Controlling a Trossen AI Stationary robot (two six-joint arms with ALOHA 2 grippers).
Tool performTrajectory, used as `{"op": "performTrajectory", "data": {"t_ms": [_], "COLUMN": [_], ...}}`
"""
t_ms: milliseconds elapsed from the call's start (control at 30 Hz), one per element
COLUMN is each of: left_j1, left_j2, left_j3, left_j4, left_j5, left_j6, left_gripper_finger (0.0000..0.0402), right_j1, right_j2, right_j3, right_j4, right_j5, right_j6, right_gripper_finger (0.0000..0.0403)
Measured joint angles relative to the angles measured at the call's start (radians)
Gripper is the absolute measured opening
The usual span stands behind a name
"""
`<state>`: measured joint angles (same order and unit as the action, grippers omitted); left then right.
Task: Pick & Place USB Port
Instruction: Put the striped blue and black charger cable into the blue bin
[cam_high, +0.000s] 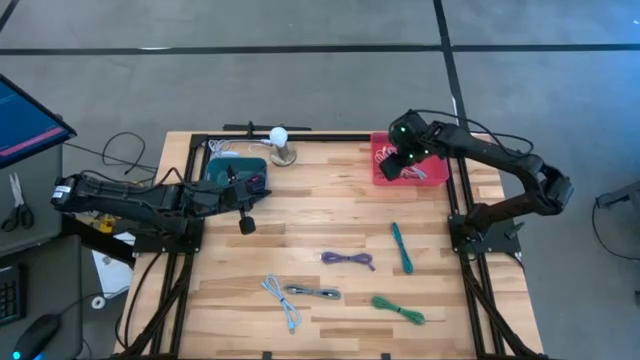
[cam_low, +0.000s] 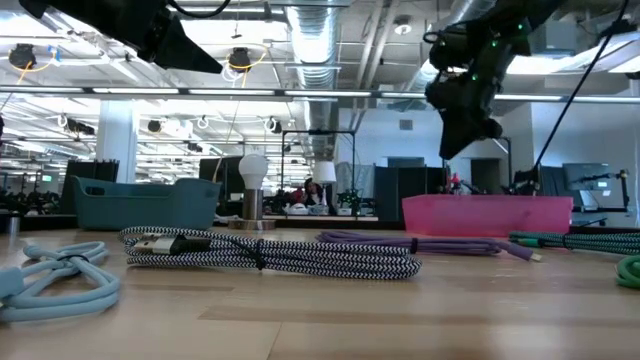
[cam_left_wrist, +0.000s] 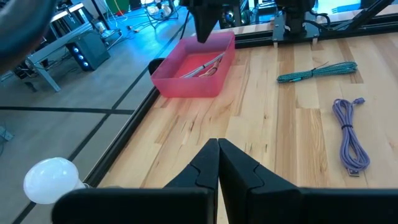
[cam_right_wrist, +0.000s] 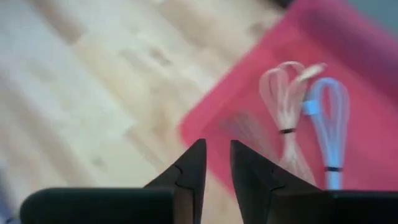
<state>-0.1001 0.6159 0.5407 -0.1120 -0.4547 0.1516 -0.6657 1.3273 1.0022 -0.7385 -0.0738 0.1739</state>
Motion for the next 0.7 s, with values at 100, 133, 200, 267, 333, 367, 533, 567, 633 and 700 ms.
{"op": "performTrajectory", "data": {"t_ms": [100,133,200,267,333,367,533,567,633,700], "left_j1": [0.0,0.0,0.0,0.0,0.0,0.0,0.0,0.0,0.0,0.0], "left_j2": [0.0,0.0,0.0,0.0,0.0,0.0,0.0,0.0,0.0,0.0], "left_j3": [0.0,0.0,0.0,0.0,0.0,0.0,0.0,0.0,0.0,0.0], "left_j4": [0.0,0.0,0.0,0.0,0.0,0.0,0.0,0.0,0.0,0.0], "left_j5": [0.0,0.0,0.0,0.0,0.0,0.0,0.0,0.0,0.0,0.0], "left_j6": [0.0,0.0,0.0,0.0,0.0,0.0,0.0,0.0,0.0,0.0], "left_gripper_finger": [0.0008,0.0008,0.0008,0.0008,0.0008,0.0008,0.0008,0.0008,0.0008,0.0008], "right_j1": [0.034,0.045,0.064,0.08,0.092,0.099,0.13,0.136,0.147,0.153], "right_j2": [0.0,0.0,0.0,0.003,0.003,0.003,0.003,0.003,0.003,0.003], "right_j3": [0.009,0.009,0.009,0.009,0.009,0.009,0.009,0.009,0.009,0.009], "right_j4": [-0.004,-0.004,0.005,0.041,0.088,0.104,0.143,0.15,0.172,0.208], "right_j5": [-0.033,-0.034,-0.034,-0.034,-0.034,-0.034,-0.034,-0.034,-0.033,-0.033], "right_j6": [0.0,0.001,0.0,-0.02,-0.03,-0.03,-0.032,-0.034,-0.056,-0.097], "right_gripper_finger": [0.0065,0.0065,0.0065,0.0066,0.0066,0.0066,0.0066,0.0066,0.0066,0.0066]}}
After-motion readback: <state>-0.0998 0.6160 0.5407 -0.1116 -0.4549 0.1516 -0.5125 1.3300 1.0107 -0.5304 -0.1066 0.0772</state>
